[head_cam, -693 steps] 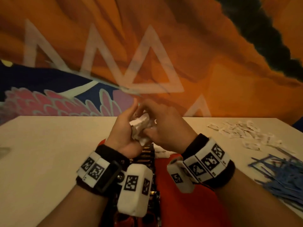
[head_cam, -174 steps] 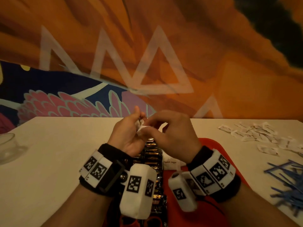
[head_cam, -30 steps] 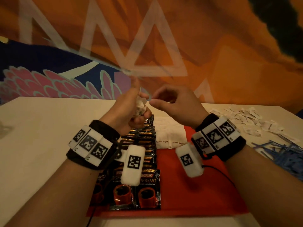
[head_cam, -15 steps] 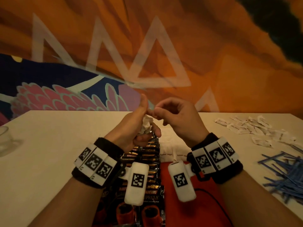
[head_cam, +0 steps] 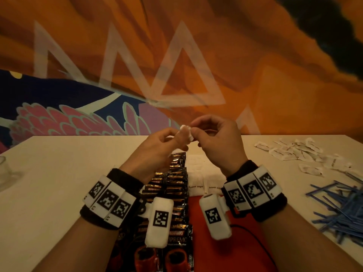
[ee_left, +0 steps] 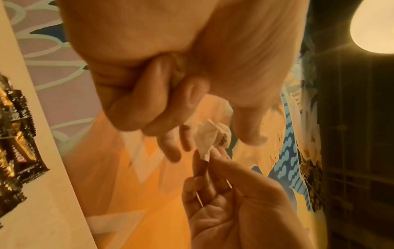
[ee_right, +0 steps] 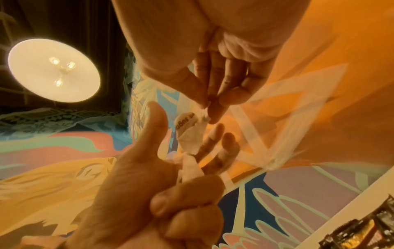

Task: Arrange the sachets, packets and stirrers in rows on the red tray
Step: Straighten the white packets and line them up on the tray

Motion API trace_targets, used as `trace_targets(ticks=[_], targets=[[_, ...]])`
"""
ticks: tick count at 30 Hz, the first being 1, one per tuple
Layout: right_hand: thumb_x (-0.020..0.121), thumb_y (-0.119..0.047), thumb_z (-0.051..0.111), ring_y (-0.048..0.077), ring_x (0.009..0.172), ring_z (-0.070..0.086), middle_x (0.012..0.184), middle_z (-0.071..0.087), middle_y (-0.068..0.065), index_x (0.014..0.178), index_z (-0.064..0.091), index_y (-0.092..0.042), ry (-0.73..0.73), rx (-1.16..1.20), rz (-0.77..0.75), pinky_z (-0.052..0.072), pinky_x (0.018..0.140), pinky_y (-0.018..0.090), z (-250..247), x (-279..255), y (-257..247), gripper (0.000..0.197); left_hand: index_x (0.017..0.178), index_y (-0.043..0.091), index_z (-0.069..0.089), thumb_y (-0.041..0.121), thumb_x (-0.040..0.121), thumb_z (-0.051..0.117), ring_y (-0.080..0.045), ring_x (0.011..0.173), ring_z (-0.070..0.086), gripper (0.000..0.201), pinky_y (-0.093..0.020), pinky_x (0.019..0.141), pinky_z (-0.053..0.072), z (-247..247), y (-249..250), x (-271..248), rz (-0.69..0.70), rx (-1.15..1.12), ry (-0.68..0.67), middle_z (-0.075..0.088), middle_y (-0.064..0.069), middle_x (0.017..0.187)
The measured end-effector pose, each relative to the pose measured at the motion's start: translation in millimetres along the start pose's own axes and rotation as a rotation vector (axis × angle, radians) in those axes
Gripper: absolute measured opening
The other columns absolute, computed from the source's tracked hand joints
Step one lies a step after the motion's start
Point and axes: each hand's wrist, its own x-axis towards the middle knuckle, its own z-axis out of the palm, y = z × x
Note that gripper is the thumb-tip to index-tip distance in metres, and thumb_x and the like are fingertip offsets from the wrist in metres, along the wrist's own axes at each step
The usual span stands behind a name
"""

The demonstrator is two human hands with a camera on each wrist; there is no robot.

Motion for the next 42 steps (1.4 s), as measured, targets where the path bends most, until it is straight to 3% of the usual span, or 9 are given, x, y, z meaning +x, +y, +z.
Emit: trace_targets(ticks=[2,6,11,15,20,27,33,39,42], targets=[[0.085,-0.002,0.071,0.015,0.077,0.068,0.082,0.071,-0.001,0.081,0.067,-0.024,-0.017,-0.02,0.001,0.058,0.071,0.033,-1,-1,0,0.022,0.104,0.016,0.07,0.053,0.071,0.069,0.0,0.042,0.044,0.049,-0.016,0.045,0.033,2,-2,1,0.111,0.089,0.103,0.073,-0.001,0.093],[0.087,0.0,0.068,0.007,0.07,0.064,0.083,0.068,-0.002,0.084,0.064,-0.025,0.007,0.046,0.01,0.054,0.066,0.027,-2,1,1,0.026,0.104,0.007,0.074,0.024,0.089,0.067,-0.001,0.038,0.035,0.023,-0.013,0.04,0.029,0,-4,4,0.167,-0.012,0.195,0.058,0.012,0.056],[0.087,-0.013,0.073,0.019,0.082,0.068,0.093,0.069,0.006,0.094,0.064,-0.017,-0.011,0.218,0.12,0.053,0.062,0.03,7,-6,4,0.012,0.101,0.01,0.073,0.023,0.085,0.069,-0.004,0.04,0.032,0.021,-0.017,0.037,0.027,3,-5,3,0.191,-0.135,0.234,0.061,-0.004,0.07],[0.069,-0.037,0.081,0.03,0.09,0.07,0.097,0.073,0.015,0.098,0.068,-0.008,-0.156,0.292,0.198,0.056,0.069,0.034,6,-9,3,0.043,0.101,0.011,0.071,0.021,0.084,0.071,-0.002,0.041,0.039,0.021,-0.016,0.036,0.029,0,-3,4,0.164,-0.202,0.266,0.063,-0.002,0.074],[0.088,-0.007,0.07,0.017,0.071,0.067,0.08,0.071,0.009,0.084,0.065,-0.01,-0.094,0.249,0.136,0.055,0.061,0.028,6,-6,3,0.007,0.091,0.014,0.067,0.007,0.089,0.065,-0.008,0.041,0.03,0.007,-0.02,0.037,0.021,-5,-3,6,0.099,-0.246,0.2,0.062,-0.003,0.074],[0.088,-0.017,0.072,0.018,0.075,0.067,0.088,0.073,0.008,0.093,0.066,-0.016,-0.064,0.198,0.124,0.052,0.062,0.031,7,-7,8,0.008,0.094,0.01,0.063,0.006,0.088,0.07,-0.006,0.04,0.034,0.009,-0.019,0.038,0.027,2,-6,6,0.117,-0.112,0.243,0.063,-0.005,0.085],[0.084,-0.007,0.073,0.008,0.057,0.059,0.072,0.066,0.007,0.086,0.071,-0.007,-0.079,0.206,0.175,0.048,0.056,0.025,-3,-3,5,0.002,0.095,0.012,0.063,0.005,0.089,0.067,-0.009,0.045,0.031,0.01,-0.023,0.04,0.022,-3,-3,7,0.059,-0.191,0.26,0.061,-0.002,0.077],[0.091,-0.015,0.066,0.018,0.081,0.066,0.091,0.07,0.01,0.095,0.069,-0.01,-0.1,0.406,0.253,0.052,0.062,0.027,3,-6,4,0.007,0.106,0.009,0.061,0.007,0.09,0.068,-0.005,0.042,0.035,0.018,-0.02,0.039,0.025,0,-6,7,0.077,-0.193,0.252,0.056,0.001,0.072],[0.095,-0.016,0.061,0.017,0.08,0.066,0.087,0.07,0.008,0.088,0.066,-0.011,-0.092,0.391,0.253,0.052,0.06,0.026,4,-6,3,0.011,0.107,0.011,0.064,0.011,0.087,0.073,-0.001,0.044,0.045,0.021,-0.019,0.042,0.033,-1,-8,9,0.11,-0.049,0.289,0.064,-0.001,0.087]])
